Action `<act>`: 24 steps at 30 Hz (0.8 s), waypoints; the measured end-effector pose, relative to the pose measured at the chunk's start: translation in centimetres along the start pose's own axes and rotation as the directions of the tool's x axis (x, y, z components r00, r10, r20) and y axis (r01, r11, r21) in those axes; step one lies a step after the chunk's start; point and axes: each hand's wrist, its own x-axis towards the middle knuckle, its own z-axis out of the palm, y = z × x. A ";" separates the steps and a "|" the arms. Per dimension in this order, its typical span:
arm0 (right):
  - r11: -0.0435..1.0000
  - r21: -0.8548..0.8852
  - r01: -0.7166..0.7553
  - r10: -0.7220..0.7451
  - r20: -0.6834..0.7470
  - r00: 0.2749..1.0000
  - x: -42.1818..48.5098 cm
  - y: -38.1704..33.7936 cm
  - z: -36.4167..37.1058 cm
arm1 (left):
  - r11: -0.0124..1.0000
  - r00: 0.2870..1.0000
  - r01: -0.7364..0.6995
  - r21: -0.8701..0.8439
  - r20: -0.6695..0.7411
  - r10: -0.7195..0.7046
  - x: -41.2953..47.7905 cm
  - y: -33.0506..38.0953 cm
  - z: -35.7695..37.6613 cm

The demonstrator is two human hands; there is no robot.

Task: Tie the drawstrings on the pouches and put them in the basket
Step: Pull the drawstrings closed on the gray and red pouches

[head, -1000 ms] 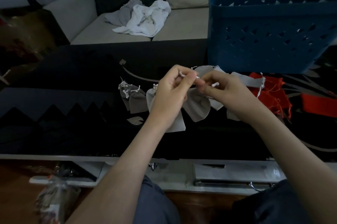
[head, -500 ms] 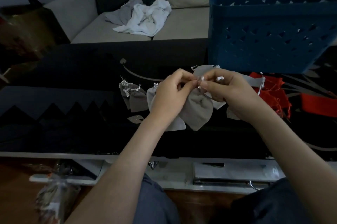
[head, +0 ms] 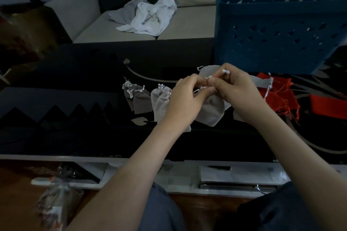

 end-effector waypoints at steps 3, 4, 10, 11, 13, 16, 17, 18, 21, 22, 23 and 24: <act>1.000 -0.011 0.014 -0.014 0.033 0.999 -0.1 0.1 0.0 | 0.996 0.999 0.014 -0.088 -0.036 -0.017 0.1 -0.1 0.2; 0.999 -0.028 0.019 -0.018 0.041 0.999 -0.1 0.2 0.0 | 0.989 0.999 0.044 -0.140 -0.018 -0.047 0.1 -0.2 0.2; 0.997 -0.031 0.066 -0.067 -0.017 0.998 -0.1 0.5 -0.2 | 0.897 0.975 0.214 -0.386 0.037 -0.217 0.1 -0.3 -0.3; 0.997 -0.033 0.077 -0.078 -0.037 0.996 -0.1 0.5 -0.2 | 0.876 0.973 0.221 -0.429 0.035 -0.228 0.1 -0.3 -0.5; 0.991 -0.097 0.090 -0.094 -0.040 0.995 -0.1 0.7 -0.5 | 0.825 0.967 0.238 -0.512 0.047 -0.250 0.1 -0.3 -0.7; 0.972 -0.219 0.084 -0.081 0.023 0.996 0.0 1.1 -0.7 | 0.734 0.962 0.250 -0.631 0.076 -0.262 0.1 -0.1 -0.9; 0.966 -0.248 0.071 -0.064 0.039 0.997 0.1 1.2 -0.7 | 0.716 0.964 0.238 -0.656 0.071 -0.255 0.1 -0.1 -0.8; 0.959 -0.277 0.059 -0.047 0.052 0.998 0.1 1.3 -0.7 | 0.703 0.966 0.228 -0.673 0.066 -0.250 0.1 -0.1 -0.8; 0.914 -0.400 0.062 -0.023 0.102 0.995 0.2 1.5 -0.7 | 0.667 0.971 0.215 -0.714 0.081 -0.226 0.1 -0.1 -0.8; 0.903 -0.425 0.056 -0.007 0.115 0.993 0.3 1.6 -0.7 | 0.657 0.972 0.217 -0.722 0.098 -0.213 0.1 -0.1 -0.8; 0.899 -0.436 0.047 0.009 0.126 0.992 0.2 1.7 -0.8 | 0.653 0.973 0.222 -0.724 0.118 -0.200 0.1 -0.1 -0.9; 0.899 -0.437 0.036 0.028 0.139 0.990 0.3 1.8 -0.9 | 0.651 0.972 0.230 -0.724 0.137 -0.192 0.1 -0.1 -1.1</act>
